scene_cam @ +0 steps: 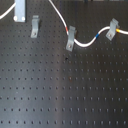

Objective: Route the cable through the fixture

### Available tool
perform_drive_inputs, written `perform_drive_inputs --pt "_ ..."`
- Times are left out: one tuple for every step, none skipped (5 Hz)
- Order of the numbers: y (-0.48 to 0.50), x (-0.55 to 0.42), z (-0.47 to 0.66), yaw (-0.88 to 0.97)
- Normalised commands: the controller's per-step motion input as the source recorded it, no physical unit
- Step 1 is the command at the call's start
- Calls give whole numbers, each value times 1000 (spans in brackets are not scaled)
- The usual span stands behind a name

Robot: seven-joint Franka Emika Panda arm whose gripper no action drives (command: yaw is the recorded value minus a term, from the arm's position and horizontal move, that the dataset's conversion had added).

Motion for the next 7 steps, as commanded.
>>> perform_drive_inputs --pt "180 -279 368 337" --pt "265 -264 351 289" --pt "290 -164 329 106" --pt "278 -145 352 46" --pt "32 -195 229 123" --pt "-88 -269 145 186" --pt "-2 -270 154 271"
